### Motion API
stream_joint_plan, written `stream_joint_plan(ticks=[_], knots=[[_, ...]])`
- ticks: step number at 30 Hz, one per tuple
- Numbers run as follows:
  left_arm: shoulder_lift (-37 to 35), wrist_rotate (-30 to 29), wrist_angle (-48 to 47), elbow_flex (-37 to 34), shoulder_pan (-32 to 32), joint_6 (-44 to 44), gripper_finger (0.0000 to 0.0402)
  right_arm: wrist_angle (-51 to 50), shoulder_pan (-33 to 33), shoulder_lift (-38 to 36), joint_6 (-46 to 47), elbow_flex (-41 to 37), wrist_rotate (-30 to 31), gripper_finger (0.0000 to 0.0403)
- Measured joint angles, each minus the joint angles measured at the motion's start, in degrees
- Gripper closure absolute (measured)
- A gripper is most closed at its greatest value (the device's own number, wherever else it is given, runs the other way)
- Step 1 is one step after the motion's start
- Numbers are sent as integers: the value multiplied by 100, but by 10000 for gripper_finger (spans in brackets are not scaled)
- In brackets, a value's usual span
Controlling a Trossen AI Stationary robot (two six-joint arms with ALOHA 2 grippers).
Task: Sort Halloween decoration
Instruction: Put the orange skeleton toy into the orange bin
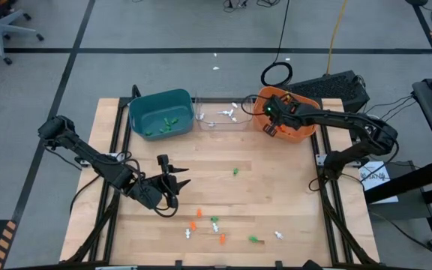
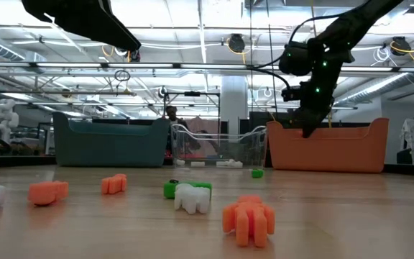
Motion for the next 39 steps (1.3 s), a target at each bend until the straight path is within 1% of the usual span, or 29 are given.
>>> stream_joint_plan(ticks=[2, 4, 9, 16, 19, 23, 25, 29, 34, 39], knots=[[1, 0, 3, 0, 4, -8, 221, 55, 0, 0, 24, 0, 40, 365], [1, 1, 19, 0, 4, -8, 221, 55, 4, -19, 204, 0, 219, 361], [1, 1, 112, 0, 4, -8, 221, 35, 5, -289, 565, -2, 291, 331], [1, 1, 116, 0, 2, -8, 221, -115, 117, -961, 754, -2, 295, 286], [1, 1, 118, 0, 2, -8, 221, -96, 360, -1345, 788, -2, 69, 279], [1, 1, 145, 0, 2, -8, 221, 155, 964, -1826, 929, -2, -606, 278], [1, 1, 146, 0, 0, -10, 221, 426, 1393, -2020, 952, -74, -775, 278], [1, 2, 161, 0, 0, -14, 221, 959, 2307, -2234, 1019, -371, -759, 277], [1, 3, 183, 0, 0, -160, 221, 1725, 3300, -2253, 1077, -904, -750, 277], [1, 3, 439, 0, 0, -171, 221, 2993, 4081, -2182, 967, -1535, -750, 277]])
